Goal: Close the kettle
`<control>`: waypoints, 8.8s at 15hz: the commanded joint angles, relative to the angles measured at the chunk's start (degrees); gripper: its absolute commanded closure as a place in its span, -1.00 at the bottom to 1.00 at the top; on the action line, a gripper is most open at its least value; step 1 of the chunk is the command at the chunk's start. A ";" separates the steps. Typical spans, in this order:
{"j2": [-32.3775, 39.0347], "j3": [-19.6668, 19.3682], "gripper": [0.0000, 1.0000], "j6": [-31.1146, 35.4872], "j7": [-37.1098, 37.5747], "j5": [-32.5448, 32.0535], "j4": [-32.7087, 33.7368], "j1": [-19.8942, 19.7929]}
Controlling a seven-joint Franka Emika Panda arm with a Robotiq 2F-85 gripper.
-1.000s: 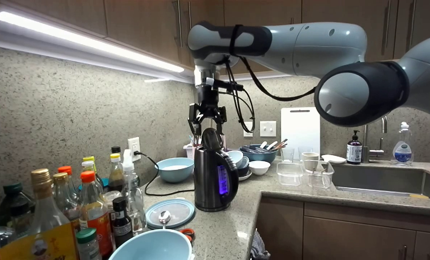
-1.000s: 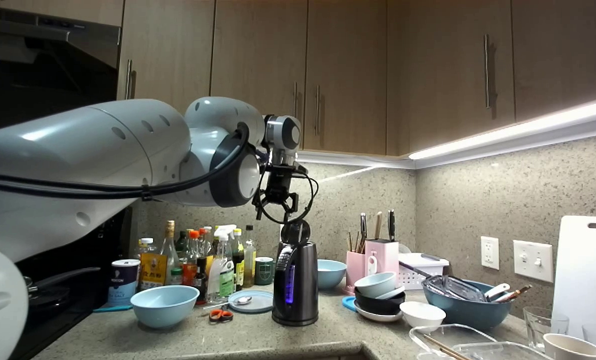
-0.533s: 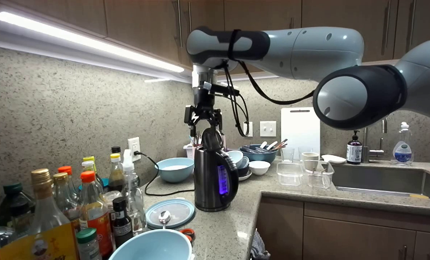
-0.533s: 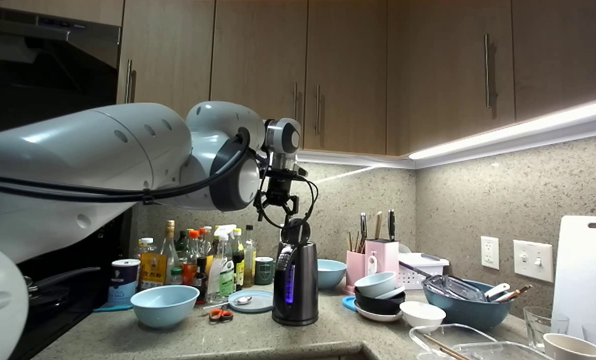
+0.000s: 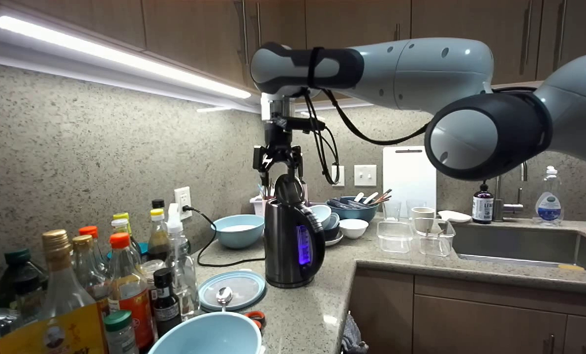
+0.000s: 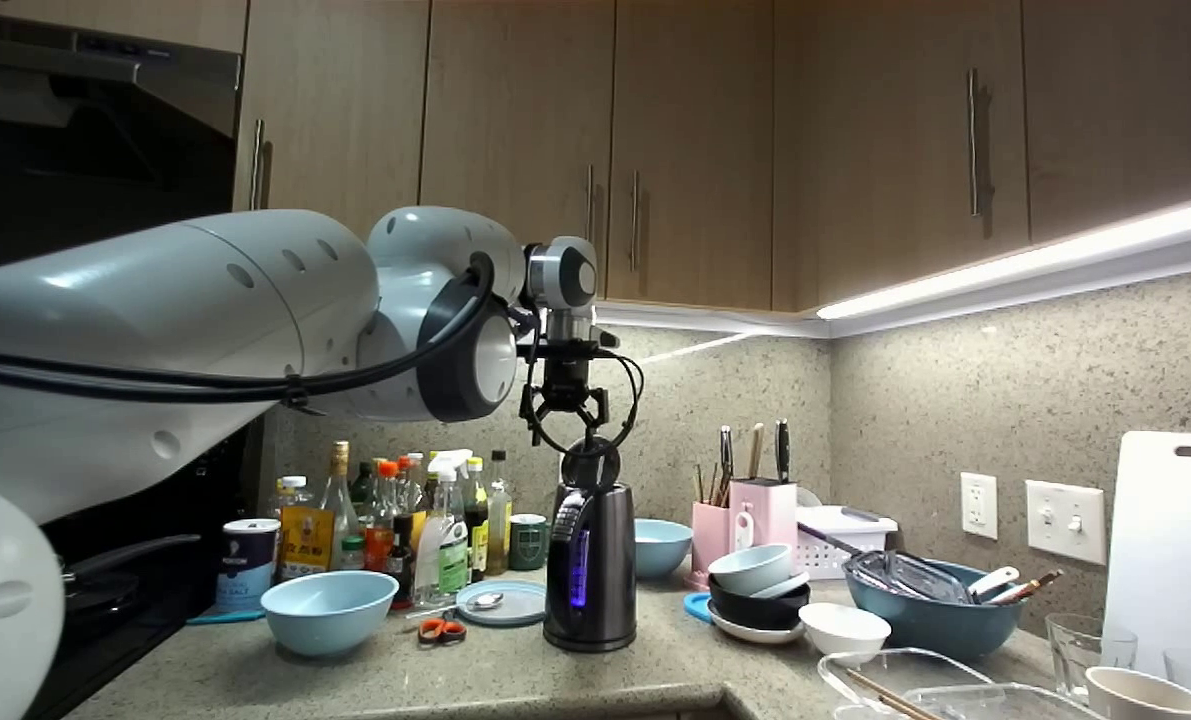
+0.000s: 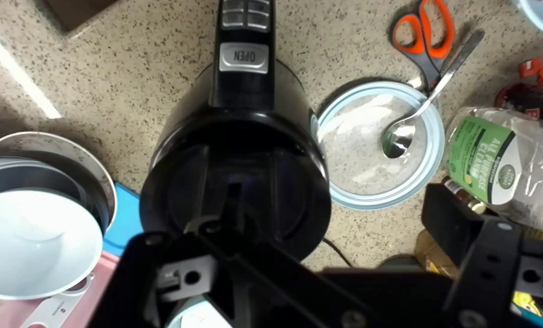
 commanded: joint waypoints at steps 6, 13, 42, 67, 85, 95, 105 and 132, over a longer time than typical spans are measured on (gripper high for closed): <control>-0.34 -1.00 -1.00 3.60 -1.59 -1.55 -1.09 0.20; 1.08 -0.80 -1.00 4.10 -1.17 -1.12 -1.09 -0.28; 5.62 0.45 -1.00 1.73 -3.47 -0.07 -2.78 -1.71; 5.36 -2.86 -1.00 13.24 -8.85 -2.52 -3.91 1.30; 6.09 -5.95 -1.00 17.53 -9.21 -3.26 -5.42 1.12; 6.38 -5.61 -1.00 17.41 -7.94 -2.45 -5.54 2.74; 6.90 -7.37 -1.00 18.33 -7.97 -3.70 -5.32 4.01; -13.98 -8.65 -1.00 8.34 -5.70 -11.36 1.60 11.68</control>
